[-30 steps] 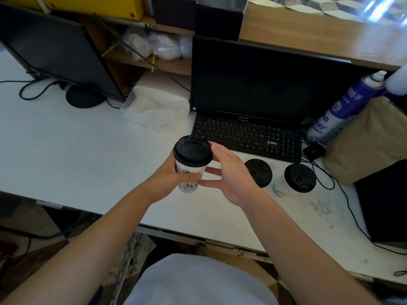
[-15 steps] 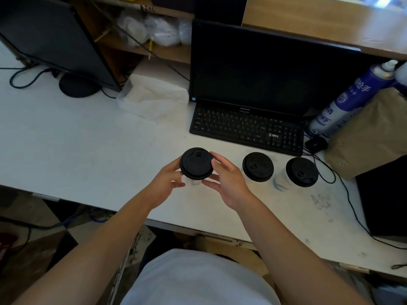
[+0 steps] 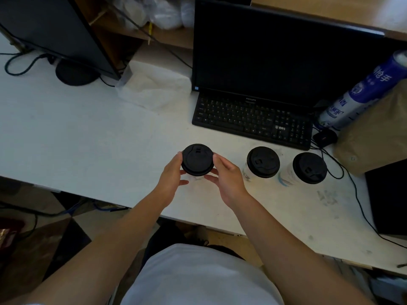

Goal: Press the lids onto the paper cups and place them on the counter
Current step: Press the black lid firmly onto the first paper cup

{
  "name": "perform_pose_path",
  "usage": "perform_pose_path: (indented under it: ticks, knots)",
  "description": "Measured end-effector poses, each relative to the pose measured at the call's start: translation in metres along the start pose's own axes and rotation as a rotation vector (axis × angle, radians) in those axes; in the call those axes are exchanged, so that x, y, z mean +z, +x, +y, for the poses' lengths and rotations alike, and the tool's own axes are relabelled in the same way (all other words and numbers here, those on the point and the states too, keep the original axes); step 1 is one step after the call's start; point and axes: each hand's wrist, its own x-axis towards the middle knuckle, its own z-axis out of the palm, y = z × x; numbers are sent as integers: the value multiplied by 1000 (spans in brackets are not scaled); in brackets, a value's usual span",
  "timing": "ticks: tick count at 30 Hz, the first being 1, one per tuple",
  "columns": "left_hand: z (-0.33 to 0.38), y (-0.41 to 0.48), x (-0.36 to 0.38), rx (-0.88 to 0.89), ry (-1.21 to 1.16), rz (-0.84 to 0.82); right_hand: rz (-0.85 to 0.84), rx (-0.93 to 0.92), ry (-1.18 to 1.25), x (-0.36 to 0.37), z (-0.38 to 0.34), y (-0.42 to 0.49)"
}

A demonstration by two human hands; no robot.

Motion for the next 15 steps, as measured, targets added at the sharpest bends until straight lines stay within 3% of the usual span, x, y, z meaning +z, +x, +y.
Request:
perform_pose_path:
  ticks: [15]
  knots:
    - [-18,8,3,66,113,47,95,-16,-55,7,18,12]
